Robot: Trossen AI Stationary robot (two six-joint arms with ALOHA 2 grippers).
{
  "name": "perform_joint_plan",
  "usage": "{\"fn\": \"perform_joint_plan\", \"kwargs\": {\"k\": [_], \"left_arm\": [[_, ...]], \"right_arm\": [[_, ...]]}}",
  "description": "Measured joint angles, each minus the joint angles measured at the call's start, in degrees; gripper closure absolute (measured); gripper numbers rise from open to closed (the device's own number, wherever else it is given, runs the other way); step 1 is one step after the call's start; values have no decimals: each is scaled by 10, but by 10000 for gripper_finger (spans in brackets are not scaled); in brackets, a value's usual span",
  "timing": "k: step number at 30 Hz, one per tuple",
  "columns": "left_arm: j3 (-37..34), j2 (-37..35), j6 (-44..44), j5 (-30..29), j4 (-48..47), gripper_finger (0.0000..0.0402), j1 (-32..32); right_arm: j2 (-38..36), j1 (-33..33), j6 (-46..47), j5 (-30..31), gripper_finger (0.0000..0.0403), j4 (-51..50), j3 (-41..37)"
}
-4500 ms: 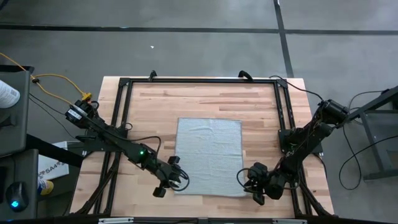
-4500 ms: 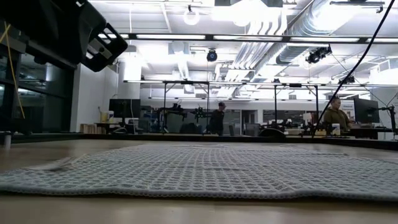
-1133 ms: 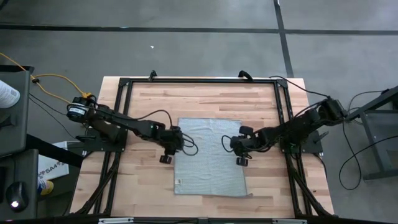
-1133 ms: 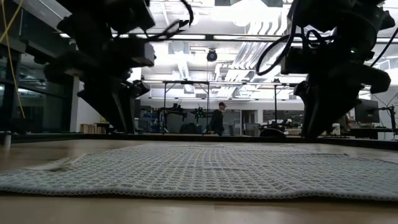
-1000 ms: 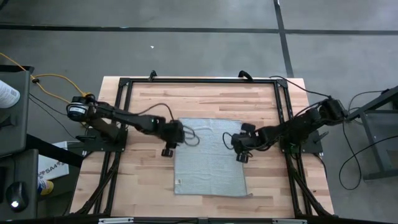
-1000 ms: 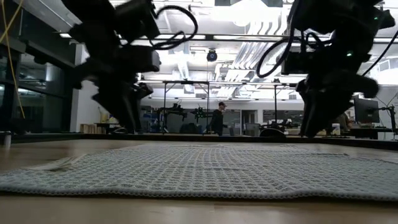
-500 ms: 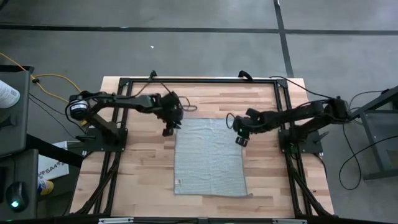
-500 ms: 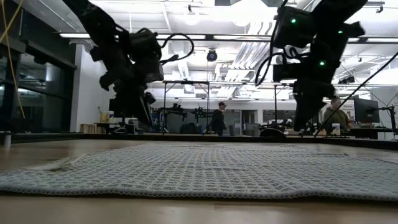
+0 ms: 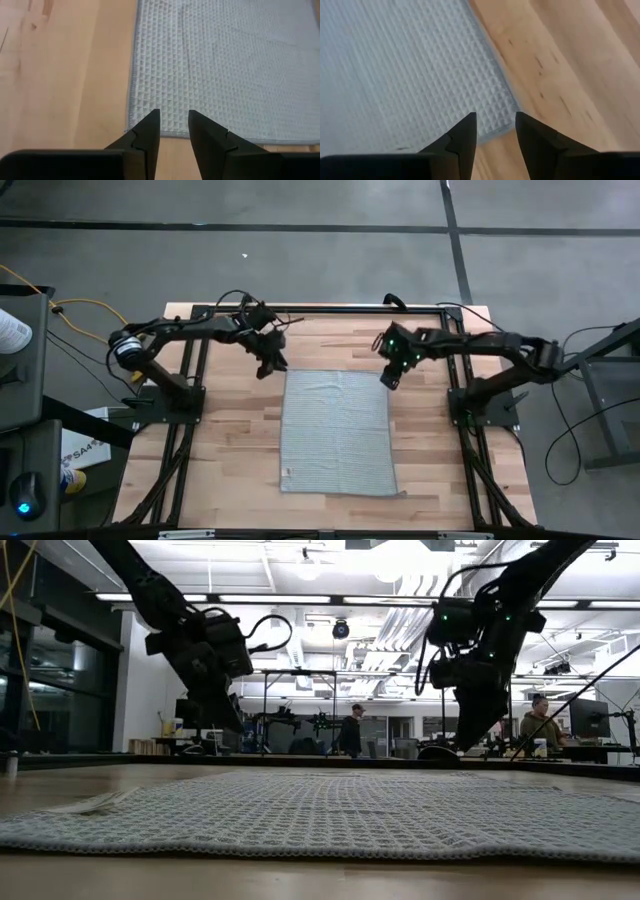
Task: Fold microfiber towels
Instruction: Fold the gray microfiber towel
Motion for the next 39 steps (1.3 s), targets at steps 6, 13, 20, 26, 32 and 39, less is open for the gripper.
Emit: {"fn": "perform_joint_plan", "kwargs": {"k": [6, 13, 20, 26, 32, 39], "left_arm": [[0, 36, 1, 12, 16, 300, 12], [0, 68, 1, 26, 31, 300, 13], [0, 90, 0, 24, 41, 300, 13], [0, 91, -14, 8, 41, 300, 13], [0, 91, -18, 8, 40, 300, 13], [0, 91, -26, 8, 37, 300, 13]], "right_arm": [[0, -65, -12, -56, 272, -4, 0], [1, -81, -35, -77, 272, -8, 0], [8, -85, -51, -76, 272, -8, 0], [36, -102, -56, -83, 272, -7, 0], [74, -107, -71, -101, 272, 4, 0], [118, -108, -85, -134, 272, 32, 1]]}}
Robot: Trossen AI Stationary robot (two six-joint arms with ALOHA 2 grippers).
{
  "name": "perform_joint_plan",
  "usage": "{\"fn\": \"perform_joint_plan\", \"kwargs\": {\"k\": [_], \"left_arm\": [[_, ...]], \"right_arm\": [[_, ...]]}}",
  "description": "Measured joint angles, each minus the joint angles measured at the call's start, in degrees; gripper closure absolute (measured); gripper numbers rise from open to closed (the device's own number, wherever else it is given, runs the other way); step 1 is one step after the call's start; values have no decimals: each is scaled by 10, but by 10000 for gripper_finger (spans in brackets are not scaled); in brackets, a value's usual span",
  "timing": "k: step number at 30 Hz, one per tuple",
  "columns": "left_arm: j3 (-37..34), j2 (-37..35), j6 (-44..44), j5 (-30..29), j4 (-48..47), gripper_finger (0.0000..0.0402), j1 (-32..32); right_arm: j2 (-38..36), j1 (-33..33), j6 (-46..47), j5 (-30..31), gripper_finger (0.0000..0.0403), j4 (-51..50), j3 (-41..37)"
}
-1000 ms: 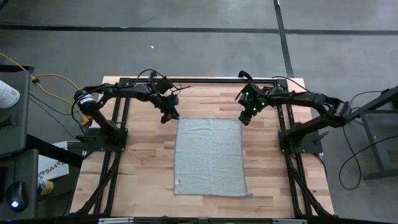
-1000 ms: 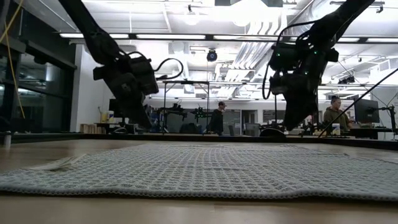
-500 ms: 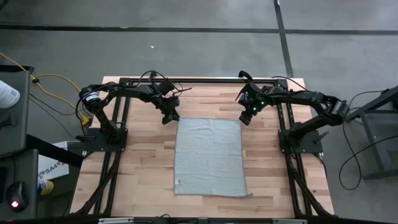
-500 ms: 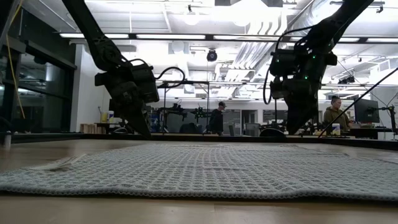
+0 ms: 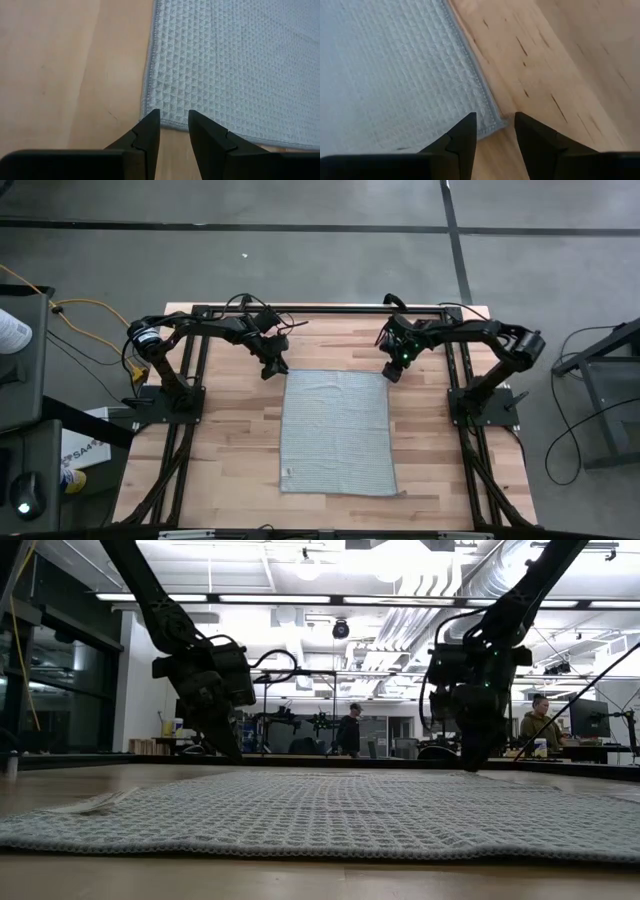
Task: Fold microfiber towels
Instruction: Fold the gray microfiber towel
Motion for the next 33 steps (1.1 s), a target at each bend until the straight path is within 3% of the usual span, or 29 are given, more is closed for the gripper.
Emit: {"fn": "perform_joint_plan", "kwargs": {"k": [11, 17, 23, 33], "left_arm": [[0, 0, -2, 1, -4, 300, 0], [0, 0, -4, -4, -2, 300, 0], [0, 0, -10, -45, 14, 300, 0], [23, 0, -37, -78, -24, 300, 0]], "right_arm": [[-2, 4, 3, -47, 272, -9, -2], [-3, 12, 2, -28, 272, -17, -2], [-3, 11, 2, -23, 272, -15, -2], [-4, 11, 2, -21, 272, -12, -2]]}}
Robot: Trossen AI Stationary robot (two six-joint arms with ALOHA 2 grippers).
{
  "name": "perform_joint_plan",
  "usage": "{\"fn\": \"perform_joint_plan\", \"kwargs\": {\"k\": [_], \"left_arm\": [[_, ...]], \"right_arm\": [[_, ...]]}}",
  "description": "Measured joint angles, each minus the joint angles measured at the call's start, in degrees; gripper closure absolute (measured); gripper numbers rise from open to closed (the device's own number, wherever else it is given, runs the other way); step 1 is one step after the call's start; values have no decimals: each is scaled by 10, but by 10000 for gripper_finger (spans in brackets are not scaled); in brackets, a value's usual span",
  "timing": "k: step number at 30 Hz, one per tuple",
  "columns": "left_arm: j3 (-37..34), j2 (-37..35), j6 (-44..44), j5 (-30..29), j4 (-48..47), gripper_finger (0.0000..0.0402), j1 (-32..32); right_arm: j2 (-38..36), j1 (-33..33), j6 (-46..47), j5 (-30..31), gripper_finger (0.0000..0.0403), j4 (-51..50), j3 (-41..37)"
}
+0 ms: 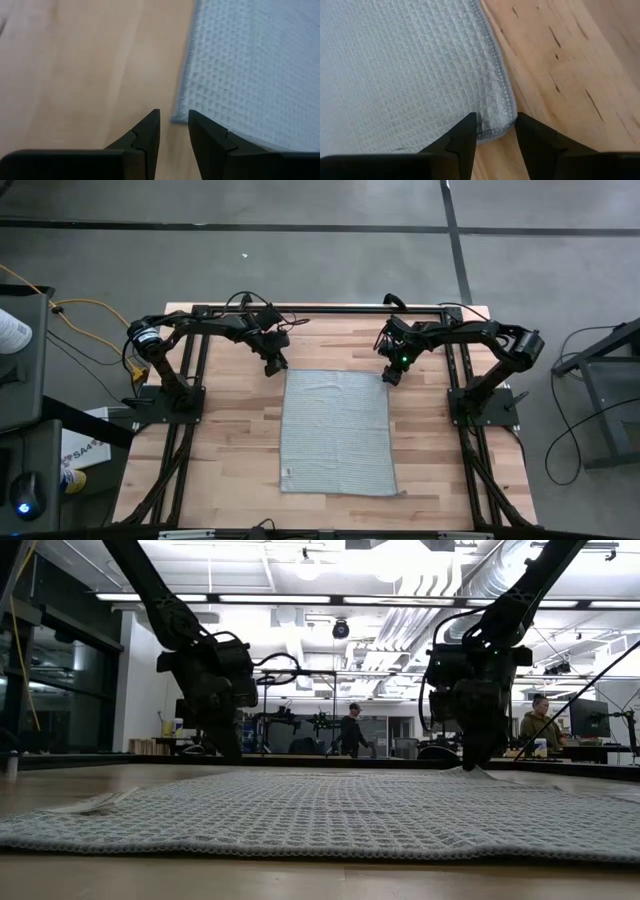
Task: Fold microfiber towels
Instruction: Fold the gray microfiber towel
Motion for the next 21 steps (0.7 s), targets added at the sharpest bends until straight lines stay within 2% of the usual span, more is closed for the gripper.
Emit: {"fn": "perform_joint_plan", "kwargs": {"k": [3, 10, 16, 21], "left_arm": [[0, 0, -13, -2, -9, 300, 0], [0, 0, -20, 38, -26, 300, 0], [0, 0, -59, 19, -18, 300, -2], [1, 0, -94, 6, -21, 300, -26]], "right_arm": [[0, 0, 0, -5, 272, 1, 0], [0, 0, 0, -7, 272, 4, 0], [0, 0, 0, -9, 272, 6, 0], [0, 0, 0, -9, 272, 6, 0]]}}
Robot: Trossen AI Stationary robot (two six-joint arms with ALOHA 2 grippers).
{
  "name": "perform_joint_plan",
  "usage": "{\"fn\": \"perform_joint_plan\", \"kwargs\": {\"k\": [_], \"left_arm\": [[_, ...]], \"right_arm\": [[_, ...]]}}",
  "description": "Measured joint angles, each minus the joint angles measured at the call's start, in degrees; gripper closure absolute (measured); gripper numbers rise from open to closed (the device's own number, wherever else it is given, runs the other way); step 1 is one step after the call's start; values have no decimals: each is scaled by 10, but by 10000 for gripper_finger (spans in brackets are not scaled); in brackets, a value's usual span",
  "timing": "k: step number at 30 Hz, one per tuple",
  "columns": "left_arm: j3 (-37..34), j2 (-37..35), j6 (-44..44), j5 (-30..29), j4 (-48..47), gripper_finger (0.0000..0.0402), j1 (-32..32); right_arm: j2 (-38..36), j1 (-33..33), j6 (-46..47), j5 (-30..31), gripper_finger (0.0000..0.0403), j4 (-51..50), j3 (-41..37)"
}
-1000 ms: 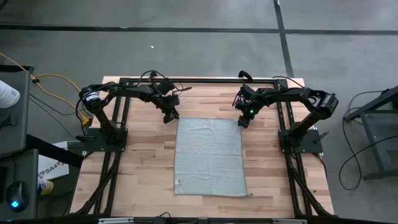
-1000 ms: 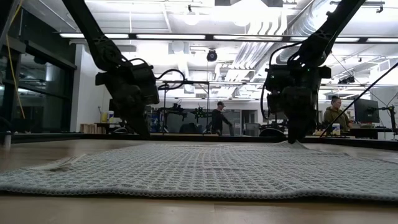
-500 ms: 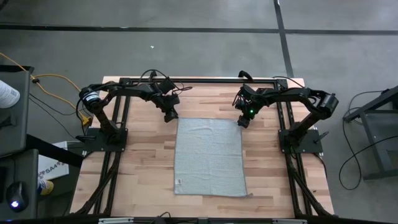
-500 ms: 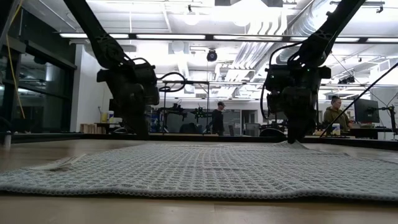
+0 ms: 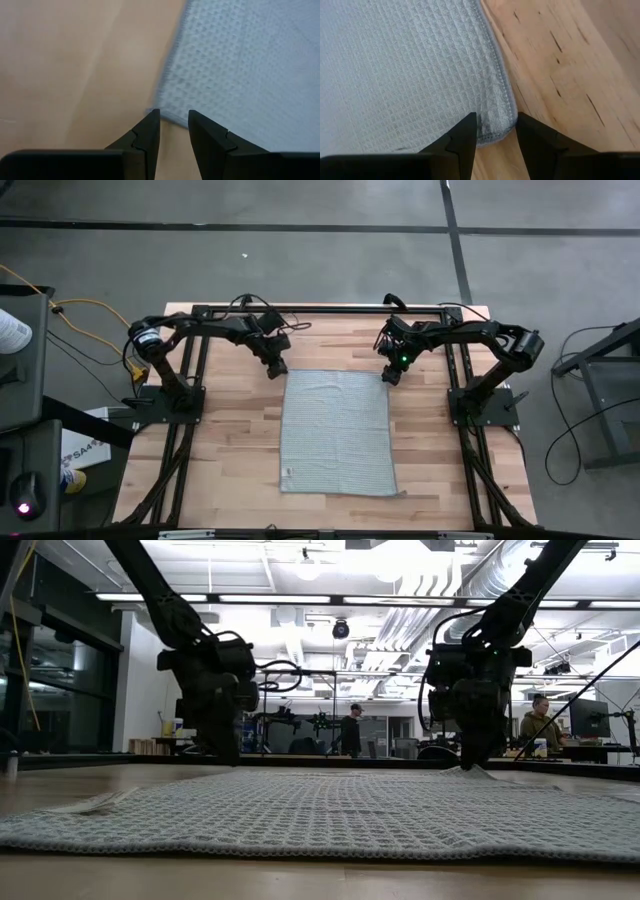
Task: Fold microfiber towels
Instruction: Fold the gray microfiber towel
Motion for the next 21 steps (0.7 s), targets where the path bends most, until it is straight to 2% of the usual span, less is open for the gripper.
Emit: {"fn": "perform_joint_plan", "kwargs": {"k": [2, 7, 10, 13, 18, 21], "left_arm": [[7, 0, -13, -14, -9, 300, -11], [30, 0, -28, -96, -29, 300, -31], [36, 0, -28, -106, -33, 300, -27], [36, 10, -30, -96, -39, 300, -18], [39, 46, -41, -35, -38, 300, 0], [39, 53, -40, -31, -36, 300, -3]], "right_arm": [[0, 0, 0, 0, 272, 0, 0], [0, 0, 0, -1, 272, 1, 0], [0, 0, 0, -2, 272, 1, 0], [0, 0, 0, -2, 272, 1, 0], [0, 0, -2, -2, 272, 1, 0], [0, 0, -3, -2, 272, 1, 0]]}}
